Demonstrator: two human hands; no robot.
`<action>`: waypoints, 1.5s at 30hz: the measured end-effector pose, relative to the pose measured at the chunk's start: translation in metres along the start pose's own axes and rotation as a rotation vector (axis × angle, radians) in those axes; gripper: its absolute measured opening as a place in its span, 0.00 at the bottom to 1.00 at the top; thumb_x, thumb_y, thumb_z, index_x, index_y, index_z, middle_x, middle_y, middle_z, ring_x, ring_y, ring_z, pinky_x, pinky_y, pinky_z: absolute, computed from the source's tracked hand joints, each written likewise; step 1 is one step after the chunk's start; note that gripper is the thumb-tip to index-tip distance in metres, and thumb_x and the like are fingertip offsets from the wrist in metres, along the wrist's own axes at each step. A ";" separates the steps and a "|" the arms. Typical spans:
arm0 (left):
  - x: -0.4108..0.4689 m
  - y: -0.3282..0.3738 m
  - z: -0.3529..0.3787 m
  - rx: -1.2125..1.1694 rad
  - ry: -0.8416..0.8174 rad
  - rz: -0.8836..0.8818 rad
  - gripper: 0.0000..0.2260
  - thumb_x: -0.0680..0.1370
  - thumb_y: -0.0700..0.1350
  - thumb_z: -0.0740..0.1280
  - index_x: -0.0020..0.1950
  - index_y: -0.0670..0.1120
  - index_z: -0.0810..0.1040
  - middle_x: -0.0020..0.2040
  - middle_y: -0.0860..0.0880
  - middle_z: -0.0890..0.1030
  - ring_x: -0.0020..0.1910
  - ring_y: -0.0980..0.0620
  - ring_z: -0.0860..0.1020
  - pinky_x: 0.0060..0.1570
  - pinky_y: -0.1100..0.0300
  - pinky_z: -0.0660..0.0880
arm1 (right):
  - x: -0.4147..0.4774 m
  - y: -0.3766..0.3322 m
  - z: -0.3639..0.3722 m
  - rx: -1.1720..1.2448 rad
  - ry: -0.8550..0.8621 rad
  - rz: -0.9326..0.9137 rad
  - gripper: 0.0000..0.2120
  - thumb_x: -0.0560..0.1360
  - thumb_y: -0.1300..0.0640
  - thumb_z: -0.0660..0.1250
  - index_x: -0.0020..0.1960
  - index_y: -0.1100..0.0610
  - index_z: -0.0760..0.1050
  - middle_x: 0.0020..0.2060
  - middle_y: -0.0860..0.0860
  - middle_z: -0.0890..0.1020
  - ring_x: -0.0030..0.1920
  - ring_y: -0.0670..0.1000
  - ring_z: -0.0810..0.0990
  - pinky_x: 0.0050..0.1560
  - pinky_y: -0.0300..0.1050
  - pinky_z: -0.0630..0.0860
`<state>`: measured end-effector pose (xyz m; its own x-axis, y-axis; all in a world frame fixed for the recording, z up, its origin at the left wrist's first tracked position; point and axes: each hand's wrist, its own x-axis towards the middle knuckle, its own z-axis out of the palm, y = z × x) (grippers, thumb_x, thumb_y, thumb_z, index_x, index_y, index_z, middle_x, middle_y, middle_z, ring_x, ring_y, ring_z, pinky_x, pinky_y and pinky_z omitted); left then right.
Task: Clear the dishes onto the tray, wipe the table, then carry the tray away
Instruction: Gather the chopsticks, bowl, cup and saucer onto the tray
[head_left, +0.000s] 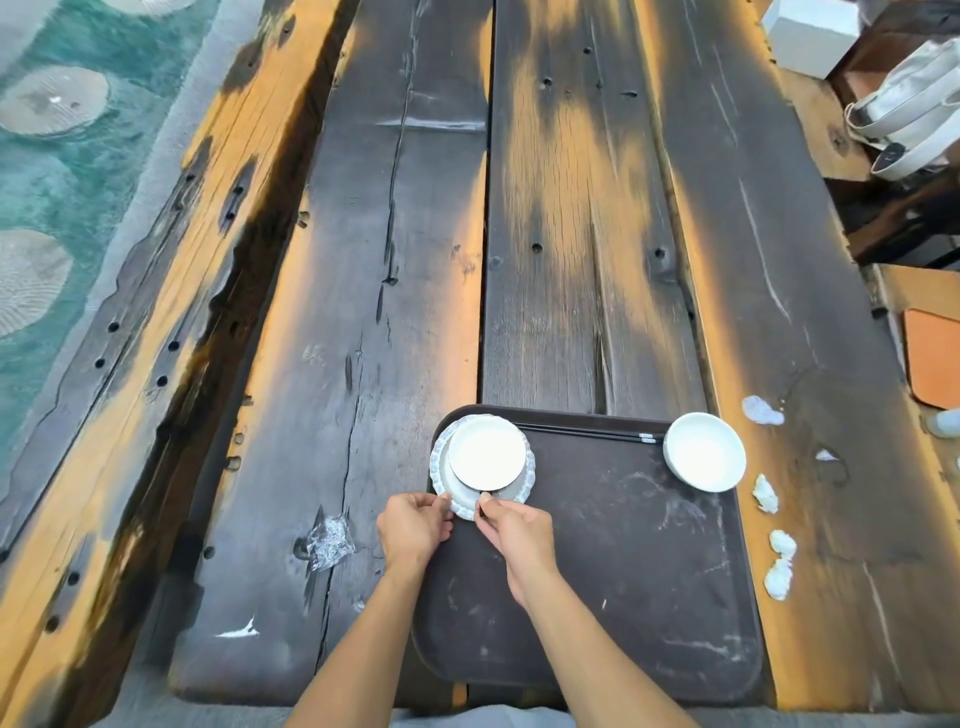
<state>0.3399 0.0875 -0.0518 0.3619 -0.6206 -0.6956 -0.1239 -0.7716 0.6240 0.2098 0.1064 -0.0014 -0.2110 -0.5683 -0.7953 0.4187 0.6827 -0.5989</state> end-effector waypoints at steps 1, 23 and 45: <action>0.000 0.001 -0.001 -0.011 -0.014 -0.013 0.07 0.77 0.42 0.74 0.40 0.41 0.84 0.31 0.46 0.86 0.32 0.48 0.86 0.43 0.51 0.85 | 0.001 0.001 0.001 -0.022 -0.017 0.009 0.10 0.74 0.64 0.73 0.34 0.62 0.86 0.39 0.56 0.87 0.49 0.52 0.87 0.58 0.46 0.81; -0.010 -0.002 0.005 -0.195 -0.088 -0.094 0.04 0.78 0.33 0.70 0.51 0.33 0.81 0.40 0.40 0.86 0.37 0.47 0.84 0.38 0.59 0.84 | 0.005 0.006 -0.008 -0.642 0.106 -0.114 0.17 0.73 0.48 0.68 0.36 0.62 0.80 0.27 0.49 0.77 0.33 0.47 0.75 0.36 0.42 0.71; -0.039 -0.019 0.008 0.167 -0.247 0.016 0.07 0.81 0.45 0.67 0.46 0.45 0.81 0.40 0.47 0.85 0.33 0.51 0.79 0.40 0.57 0.78 | -0.010 -0.005 -0.046 -0.535 0.008 -0.121 0.09 0.75 0.53 0.69 0.37 0.45 0.83 0.38 0.48 0.87 0.46 0.52 0.86 0.55 0.48 0.82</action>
<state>0.3207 0.1247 -0.0394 0.1252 -0.6324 -0.7644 -0.2851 -0.7609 0.5828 0.1691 0.1298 0.0052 -0.2377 -0.6550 -0.7173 -0.1160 0.7523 -0.6486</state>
